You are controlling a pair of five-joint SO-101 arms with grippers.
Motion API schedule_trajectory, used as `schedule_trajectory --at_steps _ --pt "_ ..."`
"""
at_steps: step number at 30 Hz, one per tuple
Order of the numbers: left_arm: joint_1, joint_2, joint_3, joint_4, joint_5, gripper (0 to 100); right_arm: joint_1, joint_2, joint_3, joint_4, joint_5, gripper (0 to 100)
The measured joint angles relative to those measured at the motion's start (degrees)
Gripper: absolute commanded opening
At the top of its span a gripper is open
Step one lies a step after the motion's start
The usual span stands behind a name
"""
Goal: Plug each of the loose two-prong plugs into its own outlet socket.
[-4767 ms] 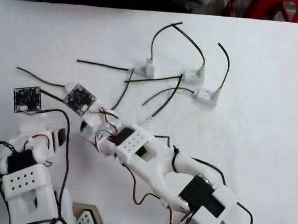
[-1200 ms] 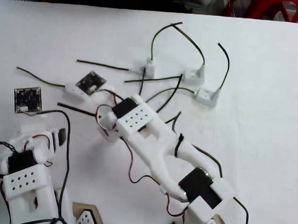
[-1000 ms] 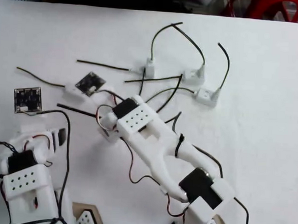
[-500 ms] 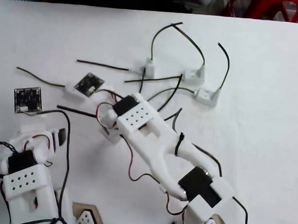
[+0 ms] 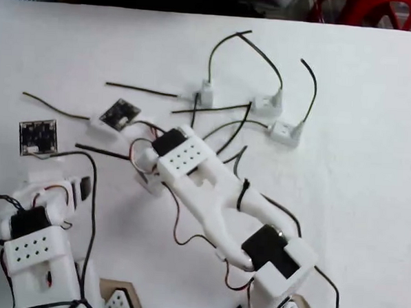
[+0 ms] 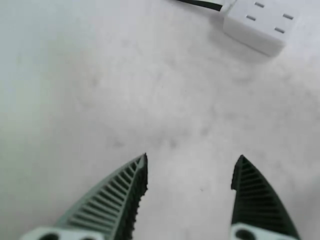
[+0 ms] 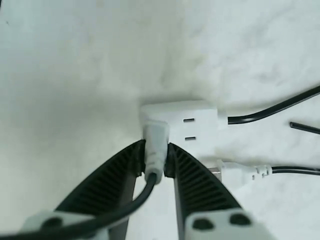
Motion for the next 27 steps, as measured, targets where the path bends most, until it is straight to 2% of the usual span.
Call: schedule_trajectory --at_steps 8,15,27 --pt "0.0 0.0 0.0 0.0 0.0 28 0.0 0.3 0.0 0.0 0.0 1.7" --pt "0.0 0.0 0.0 0.0 0.0 28 -0.1 1.2 -1.6 1.4 4.0 1.7" --pt "0.0 0.0 0.0 0.0 0.0 28 -0.4 2.6 -4.7 4.4 4.2 1.7"
